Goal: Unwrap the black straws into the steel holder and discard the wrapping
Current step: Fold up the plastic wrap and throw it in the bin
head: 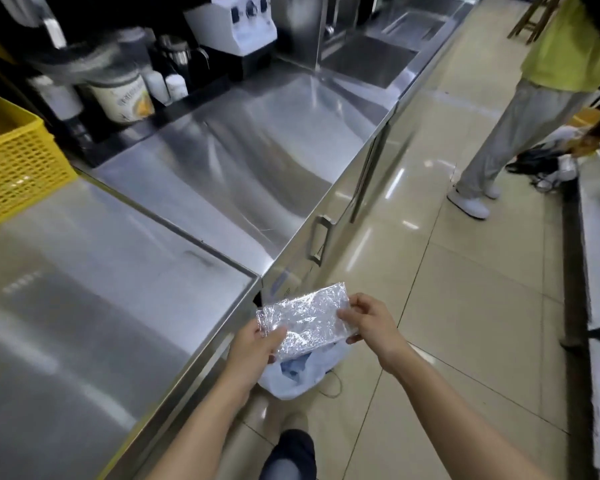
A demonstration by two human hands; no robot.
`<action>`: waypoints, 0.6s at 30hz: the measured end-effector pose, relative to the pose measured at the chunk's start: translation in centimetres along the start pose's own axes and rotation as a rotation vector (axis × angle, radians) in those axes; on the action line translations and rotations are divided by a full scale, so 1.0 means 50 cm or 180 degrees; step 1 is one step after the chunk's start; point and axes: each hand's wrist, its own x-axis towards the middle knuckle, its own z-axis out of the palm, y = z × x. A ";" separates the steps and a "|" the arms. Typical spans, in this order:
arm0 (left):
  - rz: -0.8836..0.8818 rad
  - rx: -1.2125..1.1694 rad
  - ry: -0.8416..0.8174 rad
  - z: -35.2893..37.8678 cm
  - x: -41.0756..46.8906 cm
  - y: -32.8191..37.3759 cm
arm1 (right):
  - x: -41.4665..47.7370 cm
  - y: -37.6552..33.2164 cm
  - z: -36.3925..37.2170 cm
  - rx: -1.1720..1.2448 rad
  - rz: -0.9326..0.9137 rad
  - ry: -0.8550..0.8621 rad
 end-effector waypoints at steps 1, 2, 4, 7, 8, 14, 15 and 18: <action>-0.0116 -0.0004 -0.0010 0.010 0.019 -0.003 | 0.017 0.004 -0.010 -0.0043 0.0057 0.0014; -0.0236 0.0023 -0.0019 0.021 0.037 -0.008 | 0.032 0.008 -0.019 -0.0082 0.0105 0.0025; -0.0463 0.0015 -0.0063 0.044 0.073 -0.019 | 0.066 0.020 -0.036 -0.0136 0.0171 0.0031; -0.0734 0.0039 -0.0058 0.075 0.115 -0.043 | 0.117 0.053 -0.056 -0.0133 0.0340 0.0079; -0.0816 0.0037 -0.0028 0.082 0.125 -0.051 | 0.131 0.066 -0.059 -0.0105 0.0409 0.0107; -0.1186 -0.0114 0.0517 0.108 0.181 -0.127 | 0.205 0.159 -0.046 -0.0111 0.0717 0.0066; -0.1180 -0.0077 0.0670 0.116 0.195 -0.144 | 0.217 0.179 -0.044 -0.0160 0.0750 0.0071; -0.1152 0.0026 0.0826 0.148 0.234 -0.223 | 0.269 0.259 -0.038 -0.0524 0.0719 0.0043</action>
